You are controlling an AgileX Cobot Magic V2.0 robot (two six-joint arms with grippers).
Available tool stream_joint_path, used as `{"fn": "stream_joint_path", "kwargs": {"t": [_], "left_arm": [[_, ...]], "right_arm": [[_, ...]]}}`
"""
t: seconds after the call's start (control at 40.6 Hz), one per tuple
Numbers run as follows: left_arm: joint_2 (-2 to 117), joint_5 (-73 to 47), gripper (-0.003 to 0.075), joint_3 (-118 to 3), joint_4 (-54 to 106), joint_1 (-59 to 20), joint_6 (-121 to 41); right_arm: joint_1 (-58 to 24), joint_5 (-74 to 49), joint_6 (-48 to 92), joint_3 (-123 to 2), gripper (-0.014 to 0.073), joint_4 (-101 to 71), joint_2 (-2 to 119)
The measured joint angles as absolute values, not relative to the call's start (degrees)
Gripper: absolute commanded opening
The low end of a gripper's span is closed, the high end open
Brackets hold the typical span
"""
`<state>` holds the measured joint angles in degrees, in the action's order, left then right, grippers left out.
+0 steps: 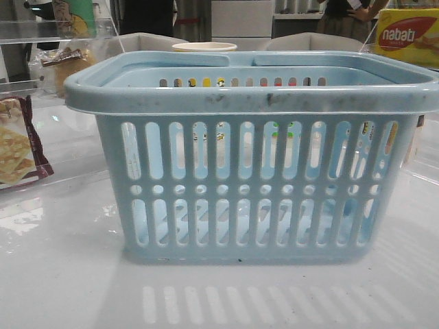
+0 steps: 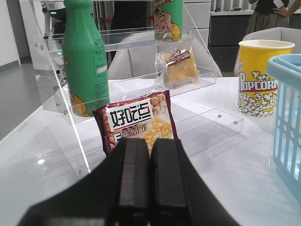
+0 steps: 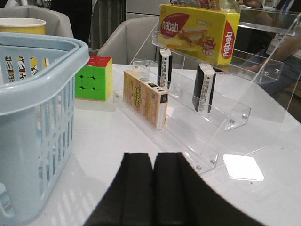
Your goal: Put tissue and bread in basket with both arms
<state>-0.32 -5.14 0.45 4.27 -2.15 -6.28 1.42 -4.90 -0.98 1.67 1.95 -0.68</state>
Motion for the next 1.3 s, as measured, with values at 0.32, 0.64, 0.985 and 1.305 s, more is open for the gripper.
{"fn": "stream_joint_path", "kwargs": {"t": [0.32,0.64,0.985,1.305], "left_arm": [[-0.3,-5.1,0.0092,0.5,4.3,-2.2,-6.3],[-0.3,-5.1,0.0092,0.5,4.3,-2.2,-6.3],[-0.3,-3.3,0.0092,-0.1,4.3,-2.2,-6.3],[1.3,-7.0,0.0092,-16.5,4.3,-2.2,-6.3]], "right_arm": [[1.4,-4.9,-1.0,1.7,0.0057,2.0,-0.7],[1.4,-4.8,-1.0,1.7,0.0057,2.0,-0.7],[1.4,-4.9,-1.0,1.2,0.0057,2.0,-0.7],[1.4,-12.7,-1.0,-16.0,0.0057,2.0,0.6]]}}
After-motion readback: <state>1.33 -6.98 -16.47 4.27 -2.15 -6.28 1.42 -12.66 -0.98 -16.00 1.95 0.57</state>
